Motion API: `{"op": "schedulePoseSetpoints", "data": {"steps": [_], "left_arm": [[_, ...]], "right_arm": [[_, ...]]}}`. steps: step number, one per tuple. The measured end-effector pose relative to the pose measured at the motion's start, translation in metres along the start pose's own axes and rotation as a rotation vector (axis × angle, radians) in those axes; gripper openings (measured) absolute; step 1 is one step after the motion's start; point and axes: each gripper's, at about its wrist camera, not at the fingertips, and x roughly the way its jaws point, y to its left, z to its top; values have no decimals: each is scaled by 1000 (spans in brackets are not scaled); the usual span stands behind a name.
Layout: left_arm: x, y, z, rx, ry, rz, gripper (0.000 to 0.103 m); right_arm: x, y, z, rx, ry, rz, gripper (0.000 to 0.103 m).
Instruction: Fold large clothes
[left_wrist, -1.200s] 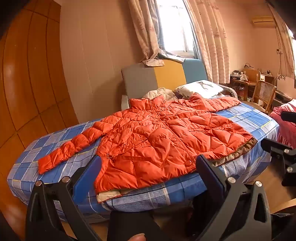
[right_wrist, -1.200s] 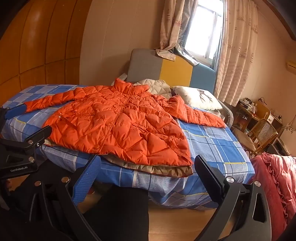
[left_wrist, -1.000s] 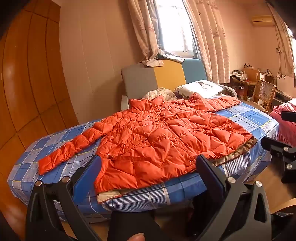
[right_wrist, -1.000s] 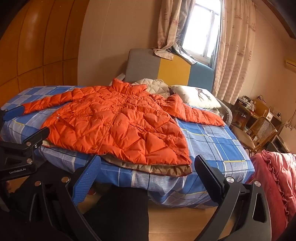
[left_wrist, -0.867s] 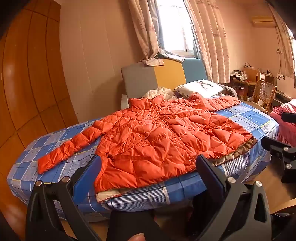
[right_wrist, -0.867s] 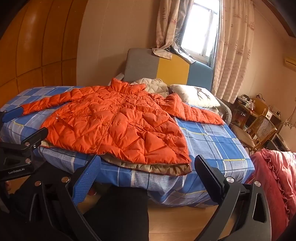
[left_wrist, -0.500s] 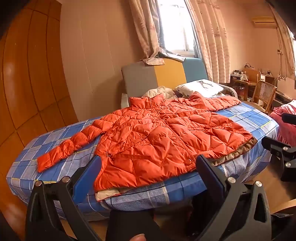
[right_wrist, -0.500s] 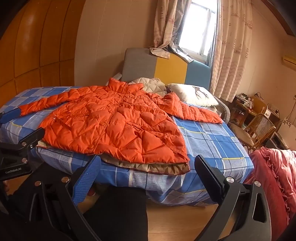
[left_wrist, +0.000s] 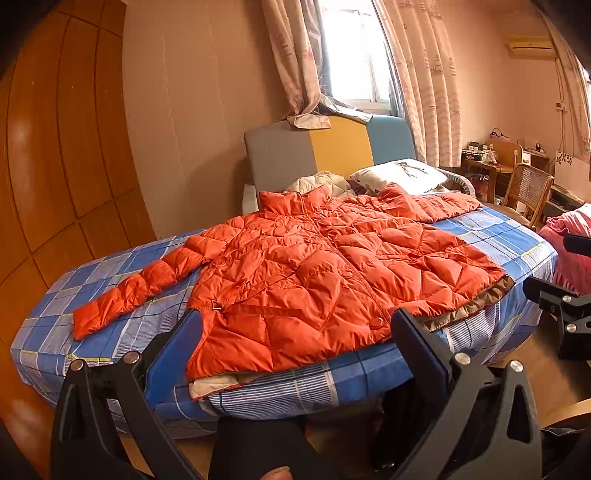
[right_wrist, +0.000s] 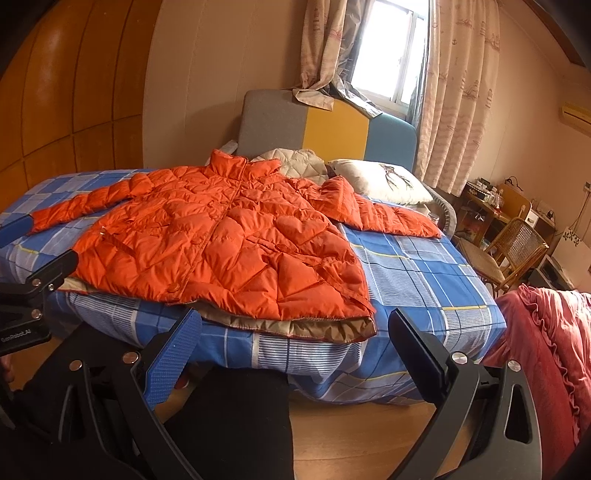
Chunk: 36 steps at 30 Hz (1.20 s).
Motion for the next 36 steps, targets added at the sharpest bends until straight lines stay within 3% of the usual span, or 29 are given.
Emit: {"op": "schedulePoseSetpoints", "data": {"steps": [36], "left_arm": [[16,14,-2,-60,50,0,101]], "right_arm": [[20,-7,-6,22,56,-19,100]]}}
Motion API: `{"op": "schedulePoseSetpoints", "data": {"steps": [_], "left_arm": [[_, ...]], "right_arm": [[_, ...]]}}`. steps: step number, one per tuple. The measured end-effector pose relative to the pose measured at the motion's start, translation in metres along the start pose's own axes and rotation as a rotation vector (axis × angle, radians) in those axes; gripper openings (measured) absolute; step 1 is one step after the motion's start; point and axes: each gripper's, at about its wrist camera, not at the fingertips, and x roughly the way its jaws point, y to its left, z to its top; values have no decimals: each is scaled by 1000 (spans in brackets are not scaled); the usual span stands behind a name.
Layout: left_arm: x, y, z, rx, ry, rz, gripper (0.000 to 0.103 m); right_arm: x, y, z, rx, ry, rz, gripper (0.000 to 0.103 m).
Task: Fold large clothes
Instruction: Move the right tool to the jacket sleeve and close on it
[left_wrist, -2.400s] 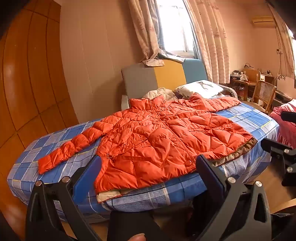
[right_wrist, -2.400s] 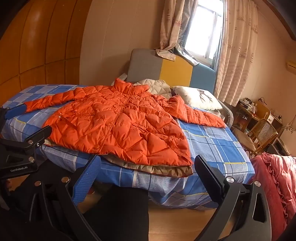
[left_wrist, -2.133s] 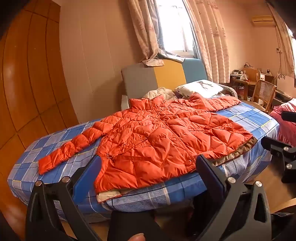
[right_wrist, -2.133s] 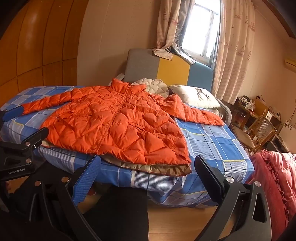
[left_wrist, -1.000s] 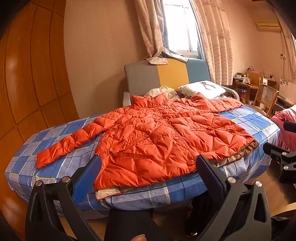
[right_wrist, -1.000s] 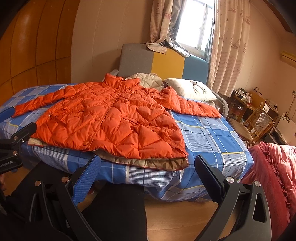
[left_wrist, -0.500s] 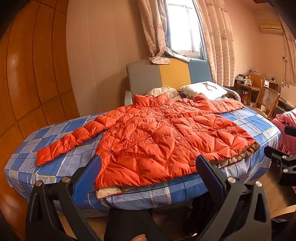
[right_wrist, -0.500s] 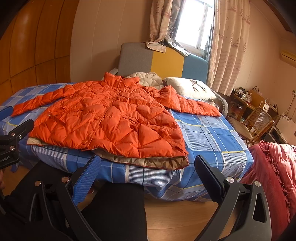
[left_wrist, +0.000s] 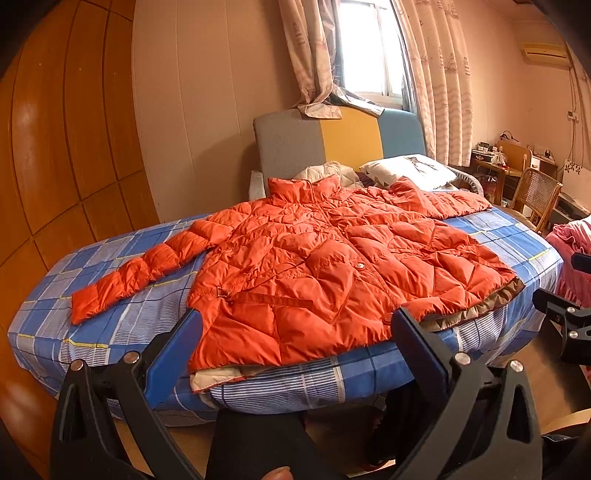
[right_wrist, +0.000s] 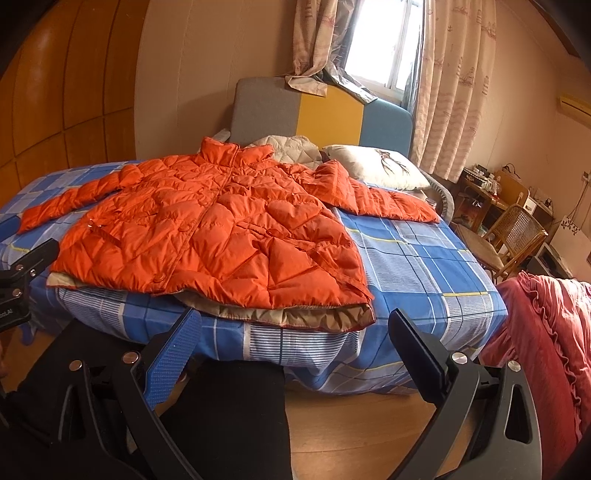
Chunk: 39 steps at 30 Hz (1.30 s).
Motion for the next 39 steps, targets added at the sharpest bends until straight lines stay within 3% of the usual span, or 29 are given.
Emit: {"op": "schedulePoseSetpoints", "data": {"steps": [9,16,21,31,39], "left_arm": [[55,6,5,-89,149,-139,101],[108,3,24,-82,198,-112,101],[151,9,46,-137,241,-69,101],[231,2,82,-155,286,4,101],[291,-10,96,-162,323,-1,101]], "right_arm": [[35,-31,3,143,99,-17,100],[90,-65,30,259,152,-57,100],[150,-86,58,327,197,-91,100],[262,-135,116,445,264,-143,100],[350,-193,146,615,318,-201,82]]}}
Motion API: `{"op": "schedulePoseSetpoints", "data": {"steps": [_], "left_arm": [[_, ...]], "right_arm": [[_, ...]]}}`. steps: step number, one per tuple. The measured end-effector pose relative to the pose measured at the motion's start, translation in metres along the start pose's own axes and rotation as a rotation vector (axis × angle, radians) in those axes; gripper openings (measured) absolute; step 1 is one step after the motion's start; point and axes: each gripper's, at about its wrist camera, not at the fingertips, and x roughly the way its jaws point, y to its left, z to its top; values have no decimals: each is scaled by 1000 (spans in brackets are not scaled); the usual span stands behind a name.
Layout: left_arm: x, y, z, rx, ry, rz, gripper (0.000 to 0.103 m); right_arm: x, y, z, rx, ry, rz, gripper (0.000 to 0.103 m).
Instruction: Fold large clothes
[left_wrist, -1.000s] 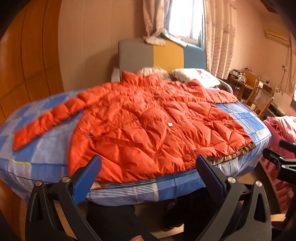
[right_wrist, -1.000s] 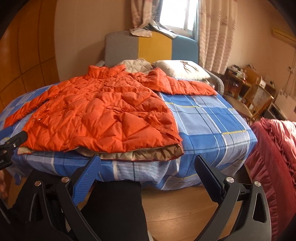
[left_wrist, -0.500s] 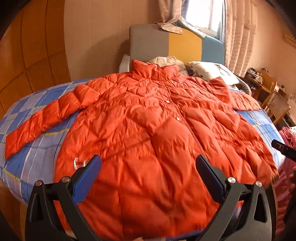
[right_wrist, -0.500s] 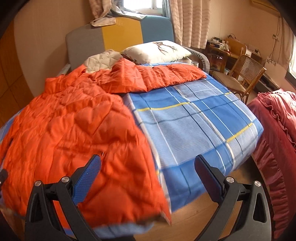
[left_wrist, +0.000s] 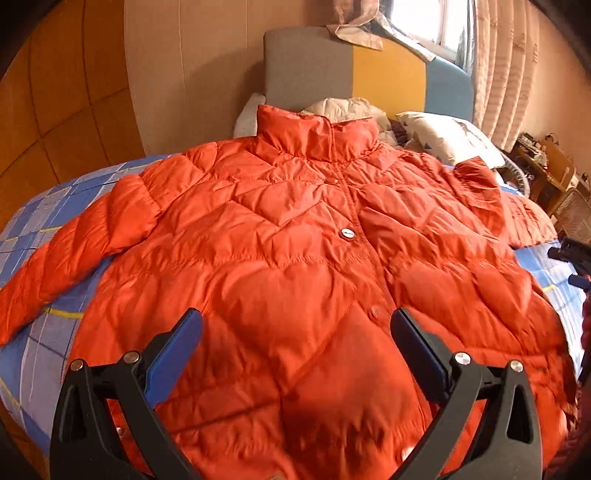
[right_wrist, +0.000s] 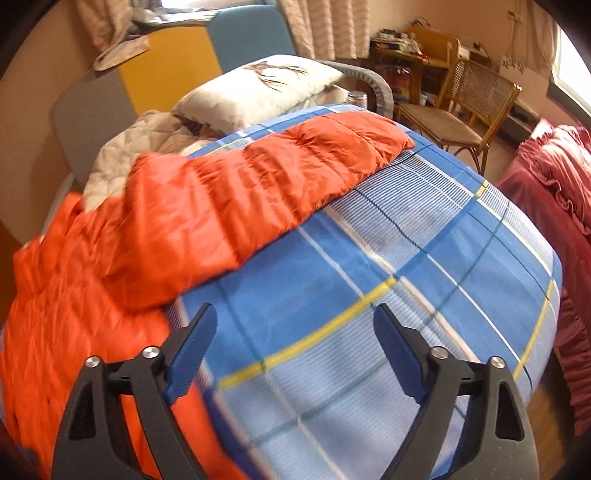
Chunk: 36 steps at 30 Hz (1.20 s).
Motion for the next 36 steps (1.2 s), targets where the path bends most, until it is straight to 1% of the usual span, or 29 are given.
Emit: {"op": "schedulePoseSetpoints", "data": {"steps": [2,5,6,12,16,18,19,20,21,22,24,25,27,31,36], "left_arm": [[9,-1,2,-5,12,1,101],[22,-5,5,-1,24,10,101],[27,-6,6,1,31,19,101],[46,-10,14,2,42,44,101],[58,-9,15,-17,58,56,101],[59,-8,13,-19,58,57,101],[60,-8,12,-19,58,58,101],[61,-8,12,-21,58,58,101],[62,-8,11,-23,59,57,101],[63,-7,11,-23,61,57,101],[64,-8,11,-23,61,58,101],[64,-8,11,-23,61,58,101],[63,-7,10,-24,59,56,101],[60,-5,9,-31,56,46,101],[48,1,10,-56,40,32,101]], "right_arm": [[18,-7,18,59,14,-2,76],[41,-14,42,107,13,-41,73],[49,-16,48,120,20,-48,70],[88,-25,73,181,24,-108,69],[102,-19,85,156,0,-151,70],[107,-15,92,131,-9,-169,69],[109,-12,95,111,-19,-179,57],[111,-8,97,84,-27,-188,49],[113,-6,98,65,-30,-198,35],[114,-4,99,49,-30,-196,24],[111,1,100,12,-46,-209,12],[109,3,100,-12,-59,-214,8],[100,12,99,-66,-92,-220,7],[71,38,97,-178,-181,-199,6],[34,85,88,-337,-268,-147,6]]}}
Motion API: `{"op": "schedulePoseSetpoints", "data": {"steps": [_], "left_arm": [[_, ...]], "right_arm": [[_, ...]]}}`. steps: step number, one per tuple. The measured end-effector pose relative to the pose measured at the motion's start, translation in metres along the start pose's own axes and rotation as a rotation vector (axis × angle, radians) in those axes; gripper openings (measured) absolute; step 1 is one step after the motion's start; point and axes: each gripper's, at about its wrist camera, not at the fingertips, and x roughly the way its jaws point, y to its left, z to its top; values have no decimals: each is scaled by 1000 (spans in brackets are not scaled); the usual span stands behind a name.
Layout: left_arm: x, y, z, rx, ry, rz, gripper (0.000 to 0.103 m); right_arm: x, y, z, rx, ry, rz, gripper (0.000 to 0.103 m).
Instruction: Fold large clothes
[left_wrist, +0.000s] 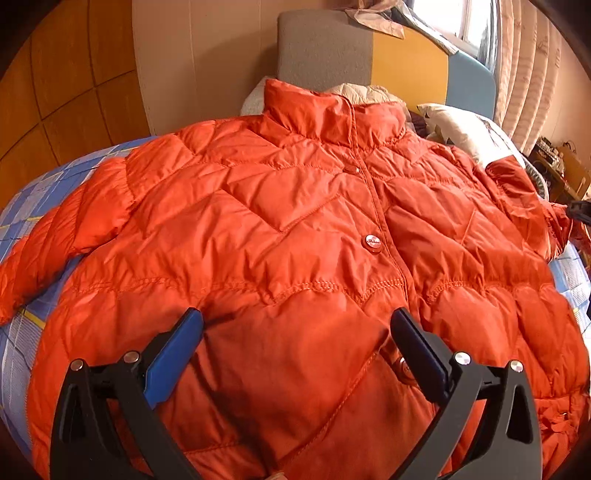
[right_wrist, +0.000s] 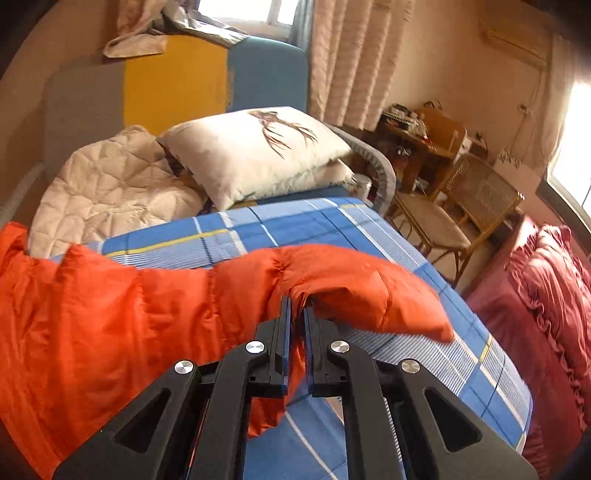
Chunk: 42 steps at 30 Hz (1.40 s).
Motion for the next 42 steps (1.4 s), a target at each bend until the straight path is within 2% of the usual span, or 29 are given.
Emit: {"op": "schedulePoseSetpoints", "data": {"steps": [5,11,18,21,22,23,24,25,28,33,39,42], "left_arm": [[-14,8,-3,-13,-22,-11,101],[-26,23,-8,-33,-40,-20,101],[-37,48,-12,-90,-53,-18,101],[-41,62,-14,-124,-55,-22,101],[-42,68,-15,-132,-56,-17,101],[-43,72,-16,-137,-56,-20,101],[-44,77,-16,-145,-55,-27,101],[-45,80,-15,-152,-54,-30,101],[-45,91,-13,-166,-54,-32,101],[-41,91,-2,-166,-47,-103,101],[-54,63,13,-166,-81,-278,101],[-52,46,19,-143,-84,-332,101]], "right_arm": [[-42,53,-3,-139,-70,68,4],[-94,132,-32,-318,-121,199,3],[-147,225,-79,-530,-124,403,3],[-165,251,-98,-586,-90,469,3],[-170,254,-103,-583,-80,498,11],[-176,256,-108,-577,-69,533,21],[-180,255,-111,-570,-65,548,53],[-187,251,-115,-554,-70,567,71],[-199,238,-125,-513,-52,607,71],[-201,198,-131,-359,21,654,71],[-193,134,-143,-177,79,602,72],[-185,112,-147,-133,98,557,72]]}}
